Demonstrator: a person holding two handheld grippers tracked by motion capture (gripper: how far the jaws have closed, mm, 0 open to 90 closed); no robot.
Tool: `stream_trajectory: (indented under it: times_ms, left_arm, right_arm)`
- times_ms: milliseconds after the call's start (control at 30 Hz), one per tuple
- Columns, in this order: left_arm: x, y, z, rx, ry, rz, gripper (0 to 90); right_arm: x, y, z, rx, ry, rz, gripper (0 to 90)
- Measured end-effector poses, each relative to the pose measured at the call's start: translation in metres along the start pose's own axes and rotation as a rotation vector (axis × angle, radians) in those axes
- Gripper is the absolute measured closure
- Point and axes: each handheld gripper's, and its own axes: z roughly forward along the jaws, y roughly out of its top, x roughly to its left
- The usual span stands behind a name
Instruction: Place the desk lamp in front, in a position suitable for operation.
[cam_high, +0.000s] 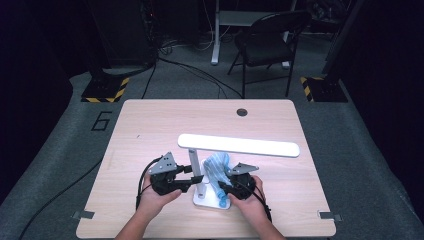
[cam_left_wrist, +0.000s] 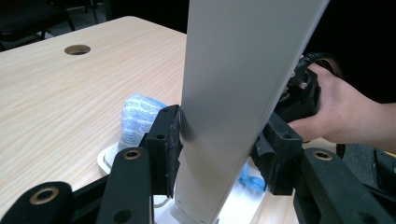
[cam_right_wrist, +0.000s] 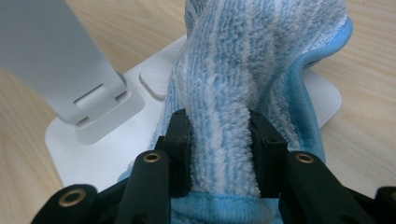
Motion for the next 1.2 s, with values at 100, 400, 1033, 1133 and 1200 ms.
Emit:
stream_trajectory:
  times_ms: [100, 400, 1033, 1133, 1200]
  left_arm:
    - [0.0, 0.0, 0.0, 0.001, 0.003, 0.007, 55.0]
    - [0.003, 0.0, 0.002, -0.003, -0.016, 0.027, 55.4]
    - [0.008, -0.001, -0.001, -0.008, -0.021, 0.003, 57.3]
    - [0.01, -0.001, -0.001, -0.01, -0.019, 0.011, 57.3]
    - [0.01, -0.001, -0.001, -0.01, -0.016, 0.014, 57.2]
  right_arm:
    - [-0.003, 0.004, 0.004, 0.001, -0.013, -0.014, 64.6]
    - [-0.006, 0.008, 0.004, 0.003, -0.038, -0.005, 65.1]
    - [-0.01, 0.004, 0.003, -0.028, -0.033, -0.001, 63.7]
    - [-0.013, 0.004, 0.003, -0.027, -0.034, 0.003, 63.9]
    - [-0.014, 0.005, 0.003, -0.023, -0.037, 0.002, 64.2]
